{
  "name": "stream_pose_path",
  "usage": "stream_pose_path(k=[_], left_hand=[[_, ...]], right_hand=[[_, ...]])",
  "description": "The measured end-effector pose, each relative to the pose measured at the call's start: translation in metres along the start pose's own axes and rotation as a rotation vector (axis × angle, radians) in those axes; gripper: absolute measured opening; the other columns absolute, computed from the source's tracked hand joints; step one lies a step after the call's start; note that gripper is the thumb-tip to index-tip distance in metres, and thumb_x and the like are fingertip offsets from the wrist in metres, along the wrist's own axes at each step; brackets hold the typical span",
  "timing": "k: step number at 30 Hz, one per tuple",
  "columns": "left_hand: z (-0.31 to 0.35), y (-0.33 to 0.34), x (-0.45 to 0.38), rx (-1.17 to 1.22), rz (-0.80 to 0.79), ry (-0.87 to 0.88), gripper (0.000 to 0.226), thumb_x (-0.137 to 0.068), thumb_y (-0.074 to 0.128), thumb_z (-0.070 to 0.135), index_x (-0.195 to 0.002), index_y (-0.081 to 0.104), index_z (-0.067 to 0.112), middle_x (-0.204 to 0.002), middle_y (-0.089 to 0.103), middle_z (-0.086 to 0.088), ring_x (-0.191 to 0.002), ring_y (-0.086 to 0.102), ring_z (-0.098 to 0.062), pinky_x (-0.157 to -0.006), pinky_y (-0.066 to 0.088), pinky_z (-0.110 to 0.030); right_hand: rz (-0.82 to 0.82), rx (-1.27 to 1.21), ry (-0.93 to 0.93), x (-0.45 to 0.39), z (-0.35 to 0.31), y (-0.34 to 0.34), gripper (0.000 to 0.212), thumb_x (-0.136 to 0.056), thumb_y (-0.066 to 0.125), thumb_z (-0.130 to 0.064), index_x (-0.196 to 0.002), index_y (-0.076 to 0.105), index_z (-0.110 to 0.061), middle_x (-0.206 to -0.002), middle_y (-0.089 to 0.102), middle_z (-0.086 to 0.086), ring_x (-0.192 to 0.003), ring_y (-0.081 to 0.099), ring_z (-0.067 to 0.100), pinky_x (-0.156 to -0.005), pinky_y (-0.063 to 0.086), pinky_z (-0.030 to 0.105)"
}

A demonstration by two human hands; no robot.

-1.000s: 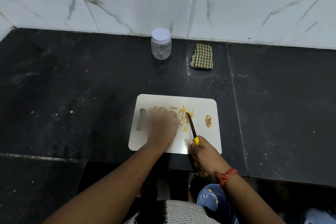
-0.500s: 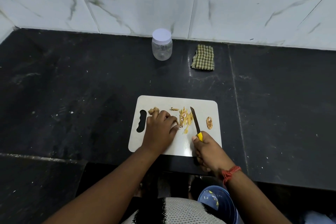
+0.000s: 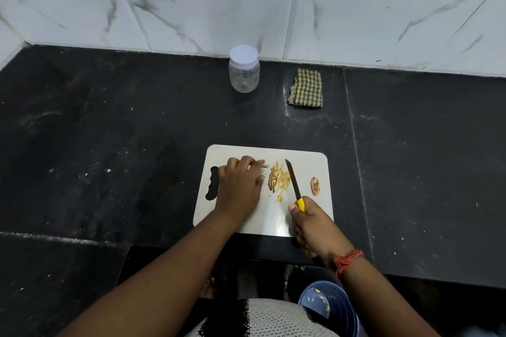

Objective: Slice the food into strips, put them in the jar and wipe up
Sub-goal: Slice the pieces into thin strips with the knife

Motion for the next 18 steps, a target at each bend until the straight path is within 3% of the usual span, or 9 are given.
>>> stream_pose_path(k=[3,8,18], left_hand=[[-0.001,0.000,-0.009,-0.110,-0.043,0.032,0.033,-0.099,0.053,0.033,-0.131,0.060,0.026,-0.127,0.057,0.007,-0.111,0.047,-0.020,-0.092,0.035,-0.040],[0.009,0.002,-0.023,-0.220,-0.111,0.037,0.022,-0.101,0.047,0.031,-0.112,0.063,0.021,-0.113,0.059,0.002,-0.103,0.050,-0.021,-0.089,0.036,-0.039],[0.017,0.013,-0.015,-0.129,-0.231,-0.010,0.027,-0.096,0.047,0.036,-0.102,0.066,0.018,-0.105,0.062,0.001,-0.100,0.051,-0.019,-0.093,0.034,-0.042]], right_hand=[[0.003,0.005,0.000,0.001,0.001,-0.001,0.025,-0.103,0.042,-0.034,-0.084,0.038,-0.018,-0.057,0.041,0.000,-0.042,0.033,0.013,-0.039,0.025,0.021],[0.003,0.010,-0.006,0.003,0.001,0.001,0.025,-0.103,0.042,-0.034,-0.084,0.039,-0.018,-0.058,0.041,0.001,-0.042,0.034,0.013,-0.038,0.025,0.021],[0.006,0.019,-0.008,0.002,0.003,0.003,0.025,-0.102,0.043,-0.036,-0.083,0.038,-0.020,-0.057,0.041,0.001,-0.044,0.033,0.013,-0.040,0.026,0.022]])
Point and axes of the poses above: each hand's wrist, its own x-axis away from the middle knuckle, its own y-axis out of the palm, z = x × y, the point moved 10 cm from there along -x, towards the middle knuckle
